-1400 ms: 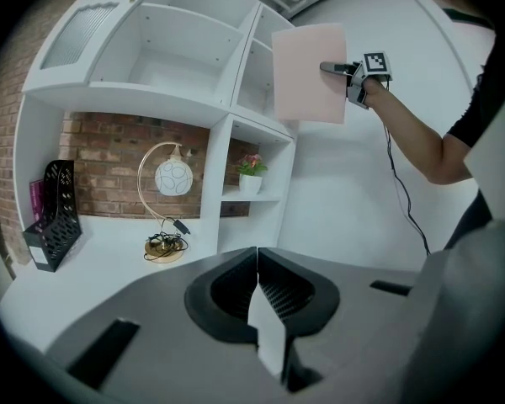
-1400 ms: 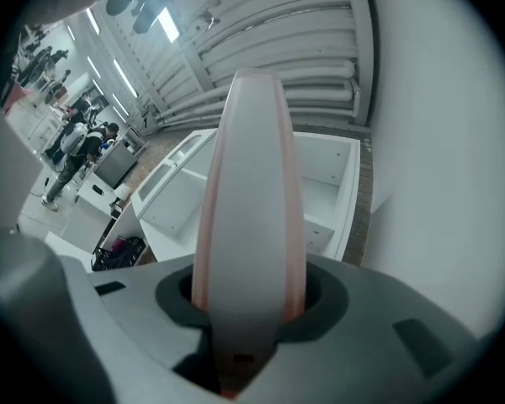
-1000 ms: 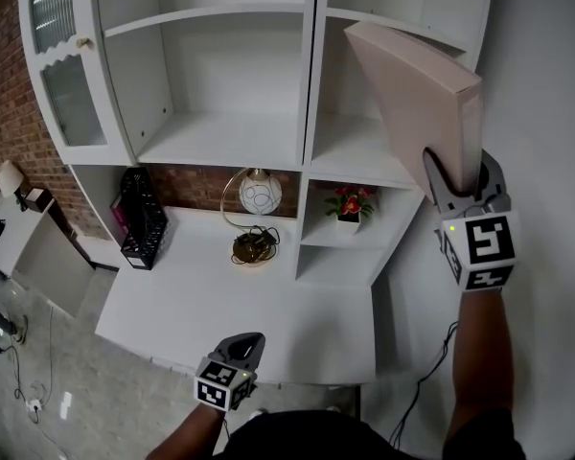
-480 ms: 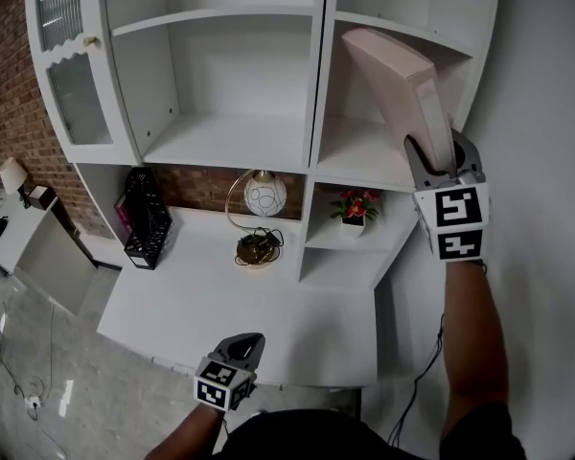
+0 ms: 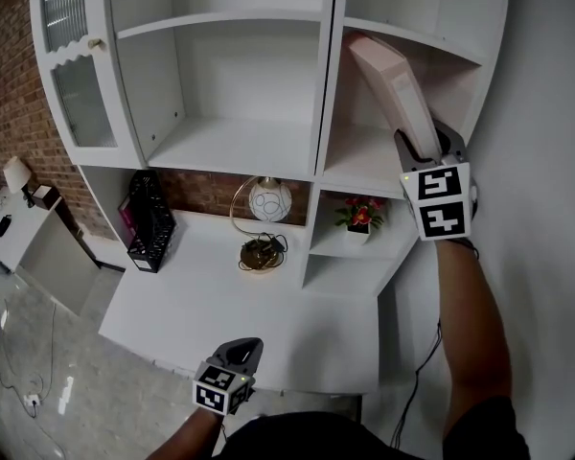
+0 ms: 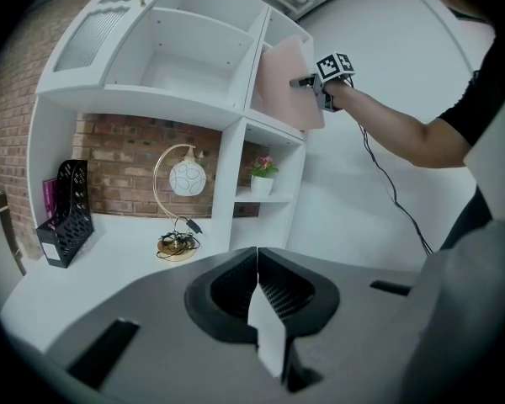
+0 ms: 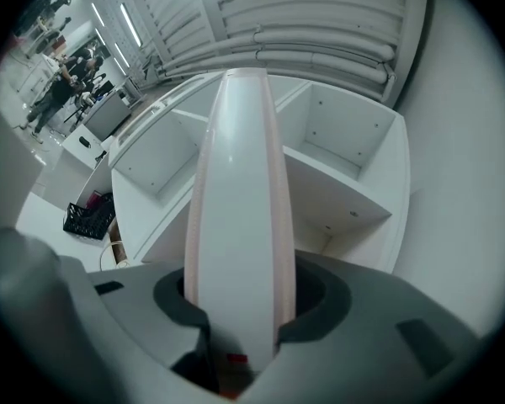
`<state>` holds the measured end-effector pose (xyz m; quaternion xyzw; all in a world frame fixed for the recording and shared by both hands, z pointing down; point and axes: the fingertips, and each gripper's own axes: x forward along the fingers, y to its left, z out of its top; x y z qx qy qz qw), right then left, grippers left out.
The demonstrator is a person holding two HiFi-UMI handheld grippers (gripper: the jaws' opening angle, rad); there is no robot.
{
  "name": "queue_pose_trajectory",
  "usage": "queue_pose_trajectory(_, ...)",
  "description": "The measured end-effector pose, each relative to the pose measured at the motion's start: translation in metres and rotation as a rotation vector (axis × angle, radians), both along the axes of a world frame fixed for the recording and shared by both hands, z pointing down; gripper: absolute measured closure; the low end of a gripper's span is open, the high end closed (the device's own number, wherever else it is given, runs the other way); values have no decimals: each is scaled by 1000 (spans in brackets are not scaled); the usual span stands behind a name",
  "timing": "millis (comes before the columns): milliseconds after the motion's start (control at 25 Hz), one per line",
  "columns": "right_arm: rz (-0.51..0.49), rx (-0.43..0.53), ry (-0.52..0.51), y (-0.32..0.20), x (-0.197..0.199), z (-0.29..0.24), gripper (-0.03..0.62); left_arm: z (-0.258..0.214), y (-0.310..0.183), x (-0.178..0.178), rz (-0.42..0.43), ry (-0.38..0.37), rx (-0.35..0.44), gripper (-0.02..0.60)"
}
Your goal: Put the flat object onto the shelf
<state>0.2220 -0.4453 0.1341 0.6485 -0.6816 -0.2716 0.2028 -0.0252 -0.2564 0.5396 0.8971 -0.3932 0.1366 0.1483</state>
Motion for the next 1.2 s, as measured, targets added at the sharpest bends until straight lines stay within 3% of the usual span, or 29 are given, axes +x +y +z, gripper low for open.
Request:
queue_pose_trajectory(440, 17, -41, -21, -46, 1, 2, 404, -5, -14, -5, -23, -10, 10, 575)
queue_pose_trajectory(1200, 76, -84, 44, -114, 3, 10, 395, 2, -22, -12, -73, 1, -3, 575)
